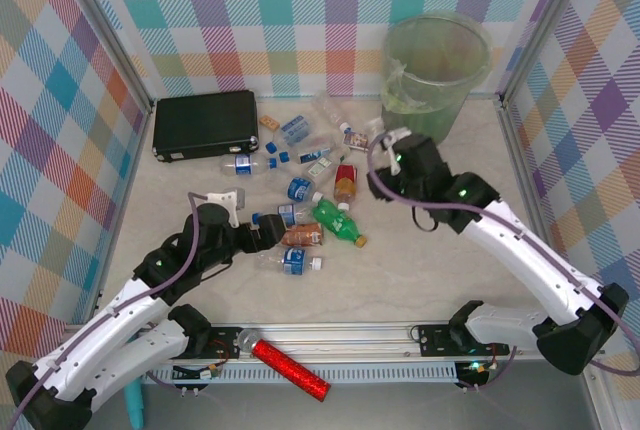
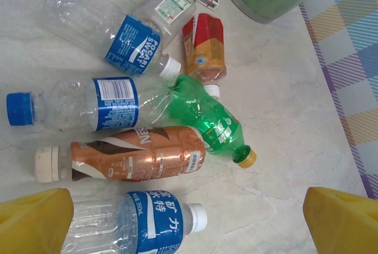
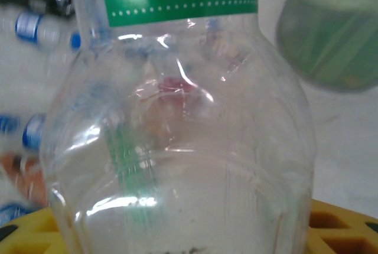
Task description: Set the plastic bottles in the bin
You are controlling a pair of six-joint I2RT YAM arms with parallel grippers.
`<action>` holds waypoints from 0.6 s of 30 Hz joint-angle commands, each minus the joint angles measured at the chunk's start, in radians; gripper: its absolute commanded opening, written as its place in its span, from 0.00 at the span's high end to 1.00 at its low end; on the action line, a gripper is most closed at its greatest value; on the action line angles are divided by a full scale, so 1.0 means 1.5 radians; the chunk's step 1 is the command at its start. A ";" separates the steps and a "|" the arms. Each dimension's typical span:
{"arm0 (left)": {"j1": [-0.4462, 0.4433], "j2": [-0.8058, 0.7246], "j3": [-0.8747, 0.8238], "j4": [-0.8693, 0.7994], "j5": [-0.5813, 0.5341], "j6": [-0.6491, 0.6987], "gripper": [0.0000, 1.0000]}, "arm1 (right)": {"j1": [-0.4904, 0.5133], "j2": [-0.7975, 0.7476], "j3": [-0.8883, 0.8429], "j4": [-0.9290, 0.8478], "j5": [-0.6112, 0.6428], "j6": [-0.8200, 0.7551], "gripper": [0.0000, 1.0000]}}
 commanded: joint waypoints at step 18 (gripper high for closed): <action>-0.006 0.177 0.186 -0.021 -0.029 0.107 0.01 | -0.336 0.499 0.666 0.046 -0.063 0.041 0.42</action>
